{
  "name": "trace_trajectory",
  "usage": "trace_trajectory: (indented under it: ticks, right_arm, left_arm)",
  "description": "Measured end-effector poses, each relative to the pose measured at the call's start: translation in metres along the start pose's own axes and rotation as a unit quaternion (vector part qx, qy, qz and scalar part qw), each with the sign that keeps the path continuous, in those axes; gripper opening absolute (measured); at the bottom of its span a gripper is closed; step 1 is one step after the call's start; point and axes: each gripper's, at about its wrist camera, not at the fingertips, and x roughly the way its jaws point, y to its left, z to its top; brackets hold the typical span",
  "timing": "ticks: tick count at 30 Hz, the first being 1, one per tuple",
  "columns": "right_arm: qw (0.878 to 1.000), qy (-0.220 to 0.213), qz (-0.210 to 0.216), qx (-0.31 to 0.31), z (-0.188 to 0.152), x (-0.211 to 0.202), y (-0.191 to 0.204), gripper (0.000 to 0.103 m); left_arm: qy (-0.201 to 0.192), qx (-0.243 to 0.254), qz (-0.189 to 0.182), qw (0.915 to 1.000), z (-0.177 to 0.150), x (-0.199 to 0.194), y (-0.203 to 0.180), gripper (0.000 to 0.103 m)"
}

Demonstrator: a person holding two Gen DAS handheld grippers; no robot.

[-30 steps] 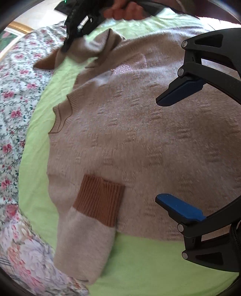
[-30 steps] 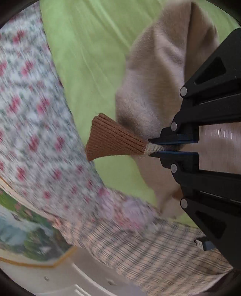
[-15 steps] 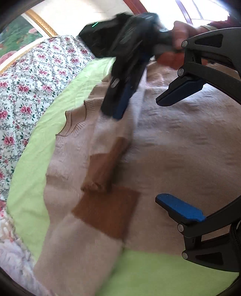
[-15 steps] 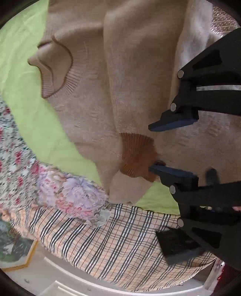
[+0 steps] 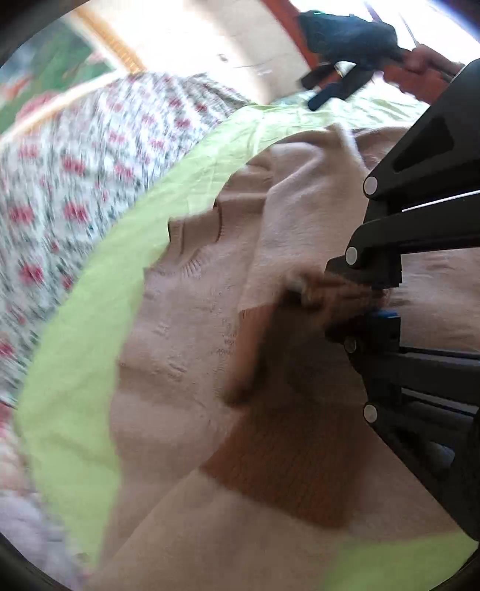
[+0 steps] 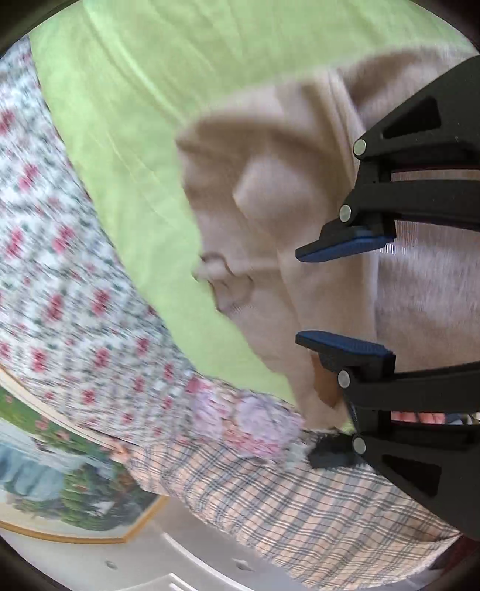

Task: Fold small clothes
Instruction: 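Fold the sleeve across the sweater body with the right gripper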

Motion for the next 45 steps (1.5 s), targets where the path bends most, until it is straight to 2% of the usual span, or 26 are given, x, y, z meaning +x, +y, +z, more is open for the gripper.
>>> trace_trajectory:
  ticks: [2,3,5,7,8,9,10,11,15,18,19,20,21,24,25,27,28,30,32,33,34,35,36,39,42,45]
  right_arm:
    - [0.999,-0.011,-0.036,0.002,0.005,-0.011,-0.017,0.040]
    - [0.999,-0.011,-0.047,0.003,0.007,-0.012,-0.023,0.040]
    - [0.996,-0.004,-0.092,0.004,0.018,-0.009,-0.041,0.040]
    - [0.994,0.009,-0.113,0.001,0.029,-0.002,-0.054,0.040]
    - [0.992,0.017,-0.122,-0.001,0.034,0.003,-0.060,0.042]
    - [0.991,0.028,-0.132,-0.006,0.040,0.009,-0.064,0.048]
    - [0.990,0.040,-0.137,-0.014,0.047,0.018,-0.067,0.052]
    - [0.989,0.047,-0.139,-0.021,0.051,0.026,-0.071,0.058]
    - [0.982,0.095,-0.154,-0.050,0.066,0.069,-0.083,0.065]
    - [0.983,0.117,-0.139,-0.023,0.070,0.093,-0.099,0.065]
    - [0.983,0.120,-0.136,-0.024,0.070,0.097,-0.100,0.063]
    - [0.984,0.122,-0.128,-0.034,0.070,0.098,-0.098,0.027]
    - [0.984,0.121,-0.123,-0.045,0.072,0.096,-0.095,0.008]
    - [0.992,0.017,-0.122,-0.026,0.088,0.053,-0.098,0.008]
    - [0.992,-0.001,-0.126,-0.014,0.089,0.045,-0.104,0.008]
    - [0.990,-0.006,-0.140,-0.006,0.084,0.046,-0.114,0.008]
    - [0.990,0.004,-0.144,-0.002,0.080,0.053,-0.120,0.008]
    - [0.987,0.033,-0.154,0.006,0.071,0.067,-0.132,0.009]
    - [0.986,0.038,-0.163,0.005,0.069,0.070,-0.133,0.014]
    - [0.985,0.032,-0.172,0.003,0.071,0.066,-0.130,0.027]
    - [0.983,0.019,-0.183,-0.006,0.073,0.059,-0.124,0.035]
    - [0.982,0.003,-0.185,-0.028,0.077,0.052,-0.115,0.050]
    - [0.981,-0.005,-0.187,-0.046,0.081,0.053,-0.109,0.058]
    - [0.968,0.001,-0.223,-0.116,0.102,0.061,-0.092,0.061]
    - [0.959,0.034,-0.237,-0.154,0.113,0.080,-0.085,0.060]
    - [0.945,0.079,-0.249,-0.199,0.106,0.098,-0.073,0.047]
  left_arm:
    - [-0.005,0.033,-0.006,0.9994,-0.019,-0.018,-0.004,0.008]
    - [0.010,0.042,-0.008,0.9990,-0.026,-0.018,-0.003,0.009]
    - [0.038,0.054,-0.001,0.9978,-0.030,-0.009,0.002,0.025]
    - [0.056,0.045,-0.005,0.9974,-0.024,0.003,0.006,0.036]
    - [0.058,0.040,-0.015,0.9974,-0.019,0.007,0.007,0.037]
    - [0.055,0.040,-0.017,0.9975,-0.013,0.011,0.006,0.034]
    - [0.051,0.050,-0.014,0.9973,-0.011,0.013,0.003,0.023]
    - [0.046,0.071,-0.007,0.9964,-0.008,0.016,-0.005,0.003]
    - [0.012,0.111,0.007,0.9937,-0.014,0.005,-0.021,0.003]
    - [0.004,0.104,0.020,0.9944,-0.016,-0.001,-0.010,0.003]
    - [0.002,0.099,0.022,0.9949,-0.012,-0.001,-0.007,0.003]
    - [-0.001,0.096,0.025,0.9951,-0.011,-0.002,-0.004,0.003]
    - [-0.005,0.097,0.027,0.9949,-0.005,-0.001,-0.006,0.003]
    - [-0.035,0.119,0.020,0.9921,0.012,-0.005,-0.020,0.002]
    - [-0.044,0.127,0.016,0.9908,0.014,-0.006,-0.024,0.002]
    - [-0.057,0.145,0.020,0.9876,0.019,0.000,-0.034,0.003]
    - [-0.064,0.157,0.037,0.9849,0.019,0.006,-0.038,0.003]
    - [-0.048,0.162,0.064,0.9836,0.020,0.022,-0.034,0.003]
    - [-0.012,0.151,0.065,0.9863,0.017,0.033,-0.024,0.004]
    - [-0.002,0.147,0.059,0.9874,0.015,0.034,-0.020,0.004]
    - [0.009,0.144,0.057,0.9880,0.012,0.034,-0.016,0.008]
    - [0.017,0.141,0.056,0.9882,0.010,0.035,-0.013,0.012]
    - [0.026,0.134,0.057,0.9891,0.009,0.036,-0.011,0.013]
    - [0.033,0.131,0.054,0.9893,0.009,0.040,-0.009,0.013]
    - [0.035,0.138,0.057,0.9882,0.011,0.045,-0.013,0.013]
    - [0.036,0.144,0.062,0.9869,0.008,0.043,-0.017,0.012]
